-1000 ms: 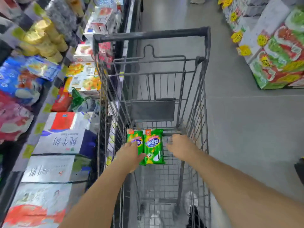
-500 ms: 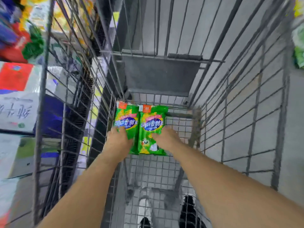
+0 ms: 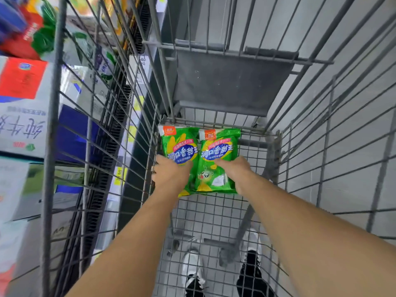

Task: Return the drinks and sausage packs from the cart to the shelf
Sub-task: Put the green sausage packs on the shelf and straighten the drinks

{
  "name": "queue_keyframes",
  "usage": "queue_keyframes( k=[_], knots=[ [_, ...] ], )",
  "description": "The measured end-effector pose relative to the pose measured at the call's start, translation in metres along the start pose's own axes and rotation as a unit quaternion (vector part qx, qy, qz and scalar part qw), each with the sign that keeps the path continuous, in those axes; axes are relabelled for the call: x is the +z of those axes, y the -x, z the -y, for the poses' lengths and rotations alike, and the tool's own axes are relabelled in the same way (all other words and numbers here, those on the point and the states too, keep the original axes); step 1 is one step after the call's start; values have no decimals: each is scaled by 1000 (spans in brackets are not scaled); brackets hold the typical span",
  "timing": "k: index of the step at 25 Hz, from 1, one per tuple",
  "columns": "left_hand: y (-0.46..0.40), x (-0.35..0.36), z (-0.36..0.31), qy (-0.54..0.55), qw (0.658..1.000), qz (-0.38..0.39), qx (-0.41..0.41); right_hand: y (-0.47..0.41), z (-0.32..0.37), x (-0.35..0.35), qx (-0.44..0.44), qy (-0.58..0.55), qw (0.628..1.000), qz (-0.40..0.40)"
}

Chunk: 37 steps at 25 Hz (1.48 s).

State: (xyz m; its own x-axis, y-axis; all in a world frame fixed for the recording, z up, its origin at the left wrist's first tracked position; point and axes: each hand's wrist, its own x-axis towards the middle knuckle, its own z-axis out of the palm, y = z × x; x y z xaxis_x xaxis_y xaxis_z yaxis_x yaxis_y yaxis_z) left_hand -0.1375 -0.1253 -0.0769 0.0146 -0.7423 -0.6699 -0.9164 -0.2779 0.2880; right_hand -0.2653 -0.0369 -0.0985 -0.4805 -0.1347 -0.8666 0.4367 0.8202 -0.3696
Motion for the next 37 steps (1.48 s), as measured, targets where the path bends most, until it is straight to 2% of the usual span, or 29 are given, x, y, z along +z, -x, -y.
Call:
queue_keyframes(
  k=[2,3,7,11,15,20,24,28,32,37],
  knots=[
    [-7,2,-1,98,993,43,-41,-11,-2,-13,-2,-6,1000,-17],
    [-7,3,-1,111,991,63,-38,-11,-3,-19,7,-13,1000,-15],
    [8,14,-6,143,984,109,-11,-8,-17,-23,-14,43,998,-41],
    [25,11,0,93,990,107,-10,10,-25,-23,-63,147,985,-71],
    [57,-28,14,128,985,102,-49,58,-9,-44,-79,144,983,-81],
    [139,-112,5,158,981,115,17,161,25,-89,-140,113,980,-89],
    [218,-204,-12,165,976,97,105,264,65,-128,-198,80,973,-87],
    [290,-304,-17,201,963,40,178,361,105,-149,-266,51,961,-63],
    [356,-386,1,259,945,-26,199,446,130,-155,-350,26,936,-10],
    [440,-429,61,329,914,-154,180,520,130,-132,-450,48,885,107]
  ],
)
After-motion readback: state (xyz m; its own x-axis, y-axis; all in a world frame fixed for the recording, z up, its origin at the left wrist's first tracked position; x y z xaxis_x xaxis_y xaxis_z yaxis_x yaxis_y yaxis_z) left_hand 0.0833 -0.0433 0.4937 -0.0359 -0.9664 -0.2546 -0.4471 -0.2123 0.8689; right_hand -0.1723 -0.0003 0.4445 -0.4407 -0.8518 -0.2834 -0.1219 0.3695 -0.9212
